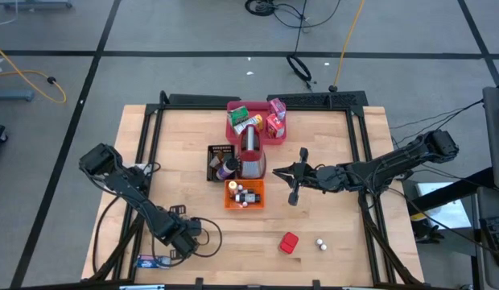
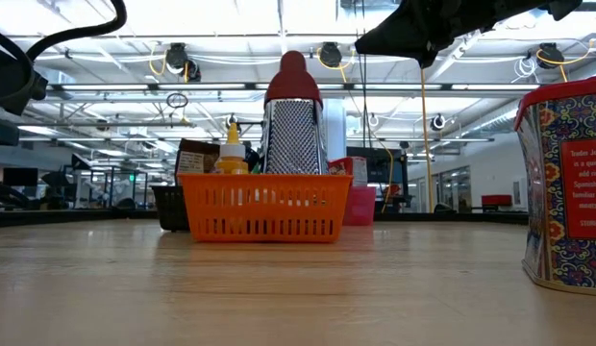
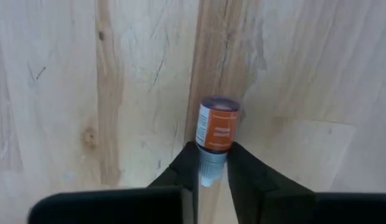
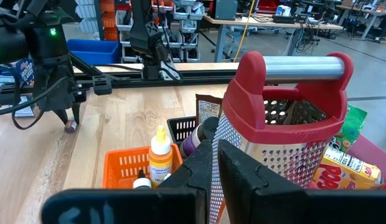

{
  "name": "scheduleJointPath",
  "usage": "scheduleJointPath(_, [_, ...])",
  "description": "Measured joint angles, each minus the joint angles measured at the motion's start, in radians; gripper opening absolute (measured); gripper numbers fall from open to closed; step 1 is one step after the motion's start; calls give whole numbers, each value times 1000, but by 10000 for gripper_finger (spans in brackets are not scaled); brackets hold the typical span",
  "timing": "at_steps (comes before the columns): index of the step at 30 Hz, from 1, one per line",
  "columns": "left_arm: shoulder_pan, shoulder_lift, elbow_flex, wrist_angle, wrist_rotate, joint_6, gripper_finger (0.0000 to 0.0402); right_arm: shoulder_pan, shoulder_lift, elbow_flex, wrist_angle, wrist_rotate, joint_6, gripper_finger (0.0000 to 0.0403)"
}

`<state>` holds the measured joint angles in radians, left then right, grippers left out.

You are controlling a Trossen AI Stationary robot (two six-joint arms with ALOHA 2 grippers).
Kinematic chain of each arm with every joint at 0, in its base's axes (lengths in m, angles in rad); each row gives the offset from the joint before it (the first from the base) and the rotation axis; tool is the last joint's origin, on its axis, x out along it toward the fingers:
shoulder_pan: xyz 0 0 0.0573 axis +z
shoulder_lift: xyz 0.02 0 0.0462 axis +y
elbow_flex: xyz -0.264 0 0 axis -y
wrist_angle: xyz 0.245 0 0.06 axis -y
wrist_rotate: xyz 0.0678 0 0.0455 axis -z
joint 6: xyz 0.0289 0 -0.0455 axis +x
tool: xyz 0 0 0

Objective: Pick & Place Kitchen Items
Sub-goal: Put the orange food coloring bottle into the orange bin

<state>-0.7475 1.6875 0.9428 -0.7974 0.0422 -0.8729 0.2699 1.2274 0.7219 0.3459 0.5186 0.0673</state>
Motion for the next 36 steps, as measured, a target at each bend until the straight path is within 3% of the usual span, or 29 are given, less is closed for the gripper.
scheduleJointPath(5, [1,0,0,27,0,3,37,0,0,0,0,0,0,18])
scheduleJointPath(11, [9,0,9,59,8,6,61,0,0,0,0,0,0,18])
scheduleJointPath(15, [41,1,41,39,36,20,44,0,0,0,0,0,0,18])
scheduleJointPath(19, [83,1,84,30,46,103,36,0,0,0,0,0,0,18])
scheduleJointPath(26, [171,1,200,1,27,287,64,0,0,0,0,0,0,18])
scheduleJointPath(36, [298,1,393,-38,-82,576,49,0,0,0,0,0,0,18])
